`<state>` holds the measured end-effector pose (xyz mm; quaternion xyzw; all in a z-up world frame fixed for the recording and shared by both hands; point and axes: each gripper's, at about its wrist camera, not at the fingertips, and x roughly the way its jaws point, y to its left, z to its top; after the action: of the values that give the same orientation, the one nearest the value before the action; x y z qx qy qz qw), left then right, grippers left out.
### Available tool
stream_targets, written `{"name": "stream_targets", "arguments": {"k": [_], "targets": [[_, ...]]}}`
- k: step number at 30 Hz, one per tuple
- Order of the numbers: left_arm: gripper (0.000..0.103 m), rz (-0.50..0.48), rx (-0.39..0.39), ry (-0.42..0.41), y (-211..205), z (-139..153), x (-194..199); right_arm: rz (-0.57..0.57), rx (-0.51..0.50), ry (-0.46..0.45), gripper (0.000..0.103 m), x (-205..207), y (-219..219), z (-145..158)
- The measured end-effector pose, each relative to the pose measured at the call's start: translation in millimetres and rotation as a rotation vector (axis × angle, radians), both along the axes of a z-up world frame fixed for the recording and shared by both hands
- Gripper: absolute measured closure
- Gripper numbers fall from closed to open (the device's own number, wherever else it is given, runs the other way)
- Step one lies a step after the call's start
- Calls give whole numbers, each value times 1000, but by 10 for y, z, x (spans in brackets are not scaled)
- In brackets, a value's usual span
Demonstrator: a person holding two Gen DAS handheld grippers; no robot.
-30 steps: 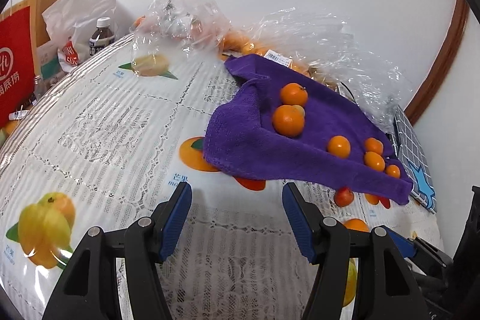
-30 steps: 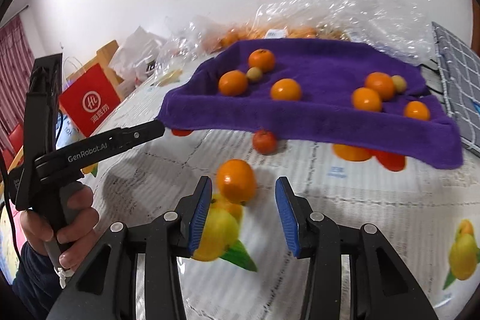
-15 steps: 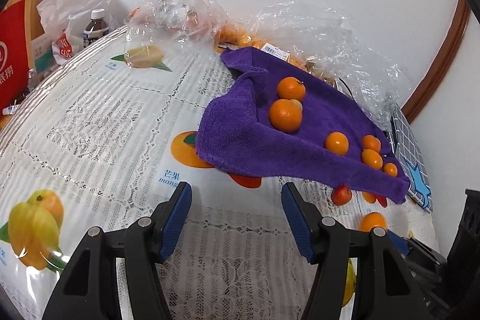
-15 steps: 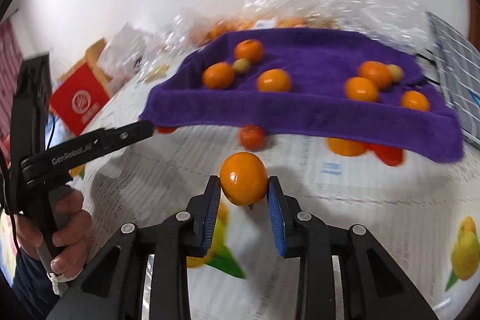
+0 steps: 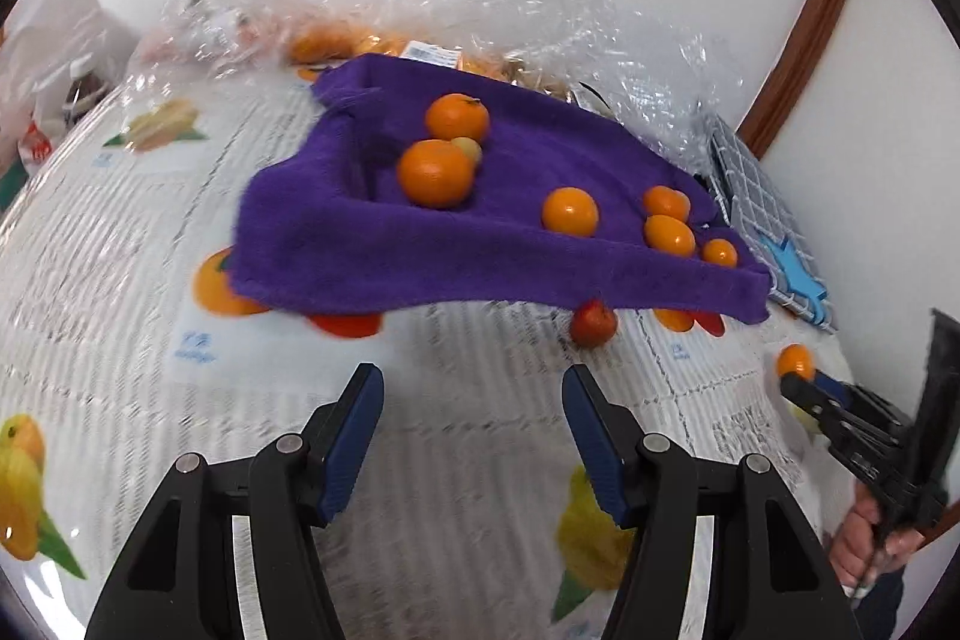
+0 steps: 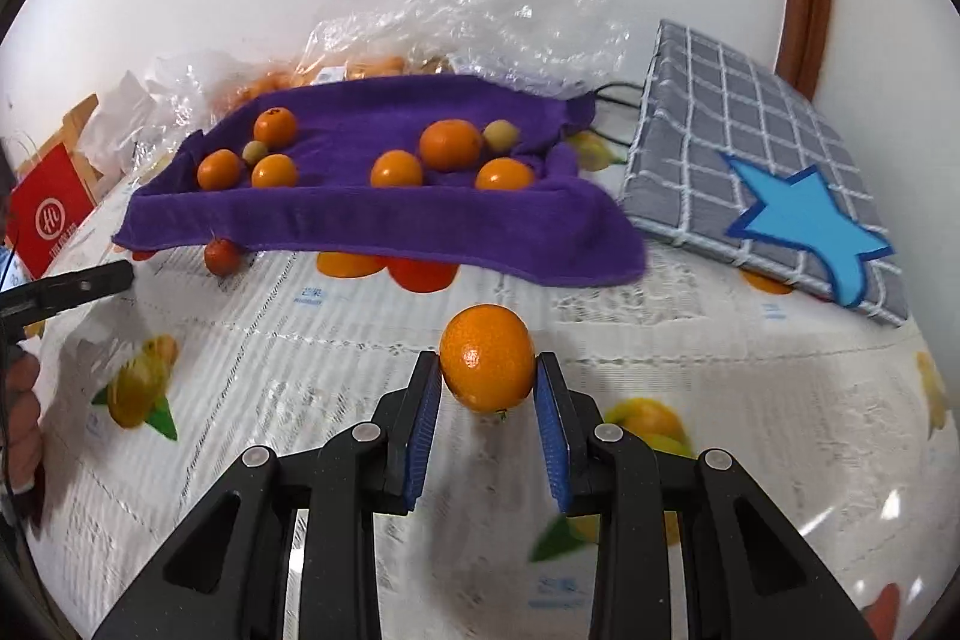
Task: Organize fruits
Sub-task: 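Grasp a small red fruit with the left tool while the right tool holds the orange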
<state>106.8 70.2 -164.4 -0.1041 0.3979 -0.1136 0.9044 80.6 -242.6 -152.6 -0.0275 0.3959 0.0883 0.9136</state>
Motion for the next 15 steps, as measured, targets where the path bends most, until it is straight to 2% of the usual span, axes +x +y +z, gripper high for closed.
{"name": "stream_targets", "arguments": {"k": [5, 8, 10, 13, 15], "targets": [[44, -37, 12, 18, -406, -9, 193, 46, 92, 35, 71, 31, -93, -24], [44, -26, 102, 20, -627, -24, 284, 56, 108, 46, 71, 26, -90, -42], [44, -36, 102, 29, -699, -27, 338, 73, 108, 43, 71, 12, -55, -38], [44, -25, 153, 31, -791, -27, 414, 84, 111, 62, 71, 19, -43, -66], [61, -3, 188, 32, -813, -30, 418, 87, 128, 77, 71, 39, -60, -87]]}}
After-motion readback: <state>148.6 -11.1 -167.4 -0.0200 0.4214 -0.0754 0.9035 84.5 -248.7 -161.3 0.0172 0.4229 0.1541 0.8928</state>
